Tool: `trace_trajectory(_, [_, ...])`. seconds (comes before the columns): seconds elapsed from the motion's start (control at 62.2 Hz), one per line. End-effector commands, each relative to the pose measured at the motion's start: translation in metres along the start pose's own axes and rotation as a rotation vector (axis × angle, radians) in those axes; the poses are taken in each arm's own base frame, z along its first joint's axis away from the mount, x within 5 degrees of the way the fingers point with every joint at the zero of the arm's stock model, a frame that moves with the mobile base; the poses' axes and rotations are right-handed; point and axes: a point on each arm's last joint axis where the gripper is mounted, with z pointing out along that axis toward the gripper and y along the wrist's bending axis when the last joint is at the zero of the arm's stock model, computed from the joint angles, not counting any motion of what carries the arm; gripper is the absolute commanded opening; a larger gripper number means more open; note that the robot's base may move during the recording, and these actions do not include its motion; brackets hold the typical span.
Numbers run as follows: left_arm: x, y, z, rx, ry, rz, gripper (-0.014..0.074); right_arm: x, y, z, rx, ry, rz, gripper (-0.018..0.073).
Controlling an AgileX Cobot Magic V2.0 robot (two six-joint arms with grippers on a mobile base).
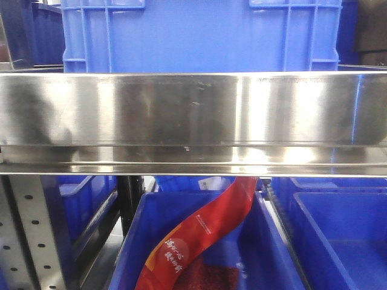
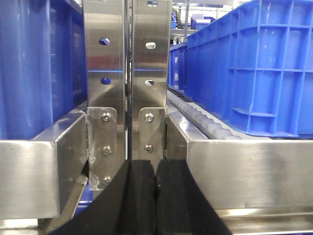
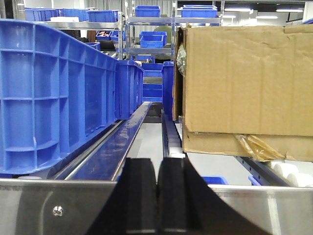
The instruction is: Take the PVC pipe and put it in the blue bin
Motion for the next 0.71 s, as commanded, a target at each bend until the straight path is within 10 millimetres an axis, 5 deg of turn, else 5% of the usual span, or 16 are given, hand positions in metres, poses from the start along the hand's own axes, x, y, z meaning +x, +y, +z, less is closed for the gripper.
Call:
trace_trajectory(0.0, [-0.0027,-0.0004,-0.0006,0.007,-0.025,0.018,-0.0111,-0.0022,0.0,-0.0004,0.0,-0.026,-0.006,-0.0168])
trace_trajectory(0.692, [-0.0026,0.0016,-0.0006,-0.029,-0.024,0.017,-0.0111,-0.0022,0.0,-0.0004,0.0,-0.026,-0.006,-0.0168])
